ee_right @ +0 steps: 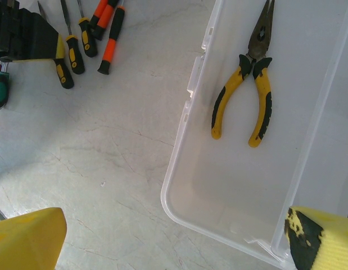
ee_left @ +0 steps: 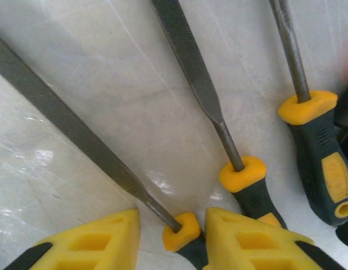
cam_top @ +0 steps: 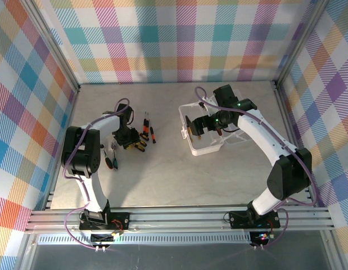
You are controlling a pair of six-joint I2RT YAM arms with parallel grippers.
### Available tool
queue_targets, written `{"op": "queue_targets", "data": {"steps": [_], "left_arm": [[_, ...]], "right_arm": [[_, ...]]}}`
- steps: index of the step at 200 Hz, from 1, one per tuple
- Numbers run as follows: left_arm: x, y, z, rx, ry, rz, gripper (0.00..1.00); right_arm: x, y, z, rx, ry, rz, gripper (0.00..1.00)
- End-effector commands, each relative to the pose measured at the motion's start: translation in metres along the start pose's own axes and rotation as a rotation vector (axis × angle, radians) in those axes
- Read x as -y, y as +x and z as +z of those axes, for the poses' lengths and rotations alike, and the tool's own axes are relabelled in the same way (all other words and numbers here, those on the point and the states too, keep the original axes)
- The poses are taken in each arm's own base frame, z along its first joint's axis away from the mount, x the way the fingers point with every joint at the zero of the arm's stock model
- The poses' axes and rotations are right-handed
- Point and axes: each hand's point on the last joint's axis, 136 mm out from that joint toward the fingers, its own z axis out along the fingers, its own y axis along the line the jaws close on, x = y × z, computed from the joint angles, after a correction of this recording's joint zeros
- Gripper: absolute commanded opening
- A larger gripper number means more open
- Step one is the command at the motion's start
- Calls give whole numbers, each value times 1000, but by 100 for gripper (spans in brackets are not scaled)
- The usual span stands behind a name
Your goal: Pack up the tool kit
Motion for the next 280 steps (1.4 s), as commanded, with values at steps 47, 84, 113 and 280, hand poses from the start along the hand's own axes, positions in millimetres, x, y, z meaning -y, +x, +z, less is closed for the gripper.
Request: {"op": "queue_targets", "data": {"steps": [47, 84, 113, 280], "left_arm": [[-5, 4, 15, -22, 13, 19, 13], [-8, 14, 12, -35, 17, 26, 1], [-11, 17, -4, -17, 9, 42, 0], [150, 41, -159, 247, 426, 308, 0]], "right_arm": [[-8, -2, -4, 11, -28, -5, 99], [-9, 0, -5, 8, -35, -7, 99], [-10, 1, -7, 10, -38, -6, 99], [-129, -19, 14, 46, -374, -75, 99]]}}
